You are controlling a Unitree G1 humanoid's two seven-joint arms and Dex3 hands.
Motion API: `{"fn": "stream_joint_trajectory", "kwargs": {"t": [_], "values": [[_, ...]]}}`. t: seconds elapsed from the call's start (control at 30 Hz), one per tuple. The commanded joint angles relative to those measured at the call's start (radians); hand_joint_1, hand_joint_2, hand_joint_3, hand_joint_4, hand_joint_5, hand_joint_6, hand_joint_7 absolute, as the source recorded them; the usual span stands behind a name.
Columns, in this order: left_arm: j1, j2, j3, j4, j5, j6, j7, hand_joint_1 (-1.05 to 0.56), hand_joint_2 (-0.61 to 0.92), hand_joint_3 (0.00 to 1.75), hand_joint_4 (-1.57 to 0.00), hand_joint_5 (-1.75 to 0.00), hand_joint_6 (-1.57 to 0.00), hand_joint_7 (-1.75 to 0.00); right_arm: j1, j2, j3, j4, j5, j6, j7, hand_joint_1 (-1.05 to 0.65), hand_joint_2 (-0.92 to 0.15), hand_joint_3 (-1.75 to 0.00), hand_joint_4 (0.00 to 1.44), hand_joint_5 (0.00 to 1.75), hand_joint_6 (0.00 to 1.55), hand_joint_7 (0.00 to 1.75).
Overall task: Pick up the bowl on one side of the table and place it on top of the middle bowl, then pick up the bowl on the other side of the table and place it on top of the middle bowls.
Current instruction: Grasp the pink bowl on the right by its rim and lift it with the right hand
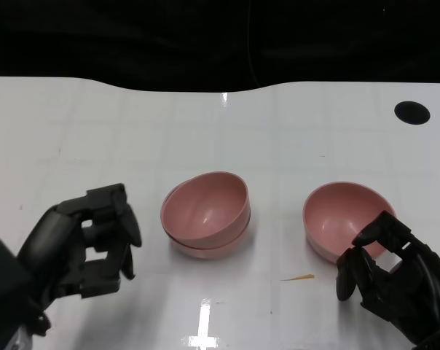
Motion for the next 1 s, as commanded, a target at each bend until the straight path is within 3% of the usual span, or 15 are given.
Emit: {"fn": "stream_joint_trajectory", "kwargs": {"t": [0.03,0.27,0.4,0.5,0.63,0.7,0.77,0.8,0.87,0.9,1.0], "values": [[0.020,0.006,0.038,0.045,-0.037,0.039,-0.042,0.20,0.64,1.29,-0.83,-1.75,-0.66,-1.75,0.003,-0.007,-0.007,-0.003,0.003,-0.013,0.000,-0.04,-0.57,-1.10,0.96,1.75,0.64,1.74],[0.021,-0.007,0.064,0.143,-0.027,0.035,-0.082,0.23,0.71,1.27,-0.83,-1.75,-0.65,-1.75,0.011,0.006,0.005,-0.005,-0.048,-0.102,-0.021,-0.02,-0.55,-1.14,0.95,1.75,0.64,1.73],[0.001,-0.030,0.087,0.189,-0.037,0.052,-0.082,0.23,0.74,1.24,-0.84,-1.75,-0.68,-1.75,0.023,0.037,0.017,0.002,-0.139,-0.321,-0.060,-0.02,-0.57,-1.14,0.91,1.74,0.70,1.59],[-0.004,-0.033,0.091,0.194,-0.019,0.054,-0.079,0.25,0.76,1.24,-0.84,-1.75,-0.68,-1.75,0.025,0.056,0.022,0.016,-0.175,-0.462,-0.081,-0.04,-0.60,-1.08,0.92,1.60,0.77,1.34],[-0.010,-0.035,0.089,0.207,0.000,0.028,-0.085,0.26,0.78,1.22,-0.82,-1.75,-0.67,-1.75,0.014,0.044,0.007,0.047,-0.353,-0.728,-0.191,-0.15,-0.62,-0.93,0.90,1.22,0.90,0.83],[-0.012,-0.037,0.090,0.211,0.003,0.020,-0.087,0.27,0.78,1.22,-0.82,-1.75,-0.67,-1.75,0.005,0.028,0.000,0.064,-0.433,-0.797,-0.247,-0.30,-0.73,-0.67,0.90,1.02,0.98,0.54],[-0.013,-0.039,0.092,0.213,0.005,0.018,-0.088,0.27,0.78,1.22,-0.81,-1.75,-0.67,-1.75,0.000,0.019,0.006,0.082,-0.465,-0.826,-0.285,-0.34,-0.77,-0.58,0.90,0.97,1.02,0.44],[-0.011,-0.039,0.091,0.207,0.011,0.029,-0.079,0.27,0.78,1.22,-0.81,-1.75,-0.67,-1.75,0.004,-0.016,-0.022,0.027,-0.622,-0.837,-0.341,-0.34,-0.78,-0.57,0.90,0.97,1.02,0.43],[-0.008,-0.039,0.089,0.202,0.028,0.027,-0.068,0.27,0.78,1.22,-0.81,-1.75,-0.65,-1.75,0.037,-0.104,-0.056,-0.198,-1.057,-0.714,-0.454,-0.74,-0.89,-0.42,0.61,0.30,0.61,0.10],[-0.007,-0.039,0.088,0.201,0.035,0.022,-0.065,0.27,0.78,1.22,-0.80,-1.75,-0.65,-1.75,0.051,-0.130,-0.056,-0.280,-1.196,-0.650,-0.483,-0.83,-0.91,-0.42,0.53,0.17,0.52,0.05],[-0.006,-0.041,0.089,0.197,0.048,0.021,-0.059,0.28,0.78,1.22,-0.80,-1.75,-0.64,-1.75,0.073,-0.151,-0.021,-0.423,-1.392,-0.500,-0.478,-0.95,-0.92,-0.37,0.44,0.04,0.45,0.01]]}}
